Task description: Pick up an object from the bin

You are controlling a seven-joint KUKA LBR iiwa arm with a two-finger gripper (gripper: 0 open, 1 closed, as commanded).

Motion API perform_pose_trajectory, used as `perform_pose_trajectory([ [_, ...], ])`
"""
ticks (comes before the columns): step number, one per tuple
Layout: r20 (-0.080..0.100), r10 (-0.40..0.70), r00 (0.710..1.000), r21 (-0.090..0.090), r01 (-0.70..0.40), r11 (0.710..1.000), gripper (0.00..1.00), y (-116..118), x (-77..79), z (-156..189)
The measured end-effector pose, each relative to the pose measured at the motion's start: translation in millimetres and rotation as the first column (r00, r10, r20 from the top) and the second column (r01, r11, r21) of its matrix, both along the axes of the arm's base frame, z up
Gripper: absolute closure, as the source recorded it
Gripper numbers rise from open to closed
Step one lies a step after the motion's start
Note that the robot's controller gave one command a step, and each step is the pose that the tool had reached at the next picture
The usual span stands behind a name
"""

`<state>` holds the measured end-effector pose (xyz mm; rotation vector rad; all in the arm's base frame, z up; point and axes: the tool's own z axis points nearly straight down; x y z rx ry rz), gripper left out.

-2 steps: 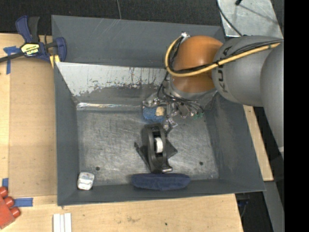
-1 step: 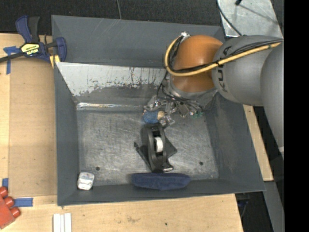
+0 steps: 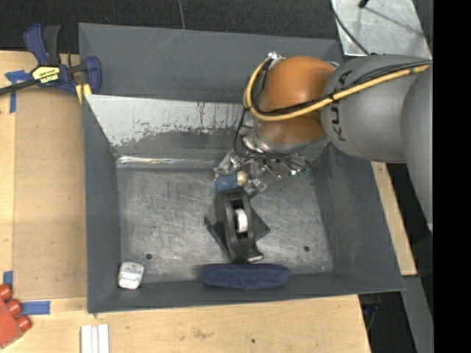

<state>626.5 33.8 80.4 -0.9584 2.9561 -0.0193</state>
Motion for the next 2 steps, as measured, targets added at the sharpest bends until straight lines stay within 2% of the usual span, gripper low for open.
perform_pose_trajectory([
  [1, 0.016, 0.107, 0.994, -0.001, -0.107, 0.994, 1.0, 28.8, -19.8, 0.9],
  [2, -0.022, 0.122, 0.992, 0.001, -0.122, 0.993, 1.0, 27.6, -11.9, 147.6],
])
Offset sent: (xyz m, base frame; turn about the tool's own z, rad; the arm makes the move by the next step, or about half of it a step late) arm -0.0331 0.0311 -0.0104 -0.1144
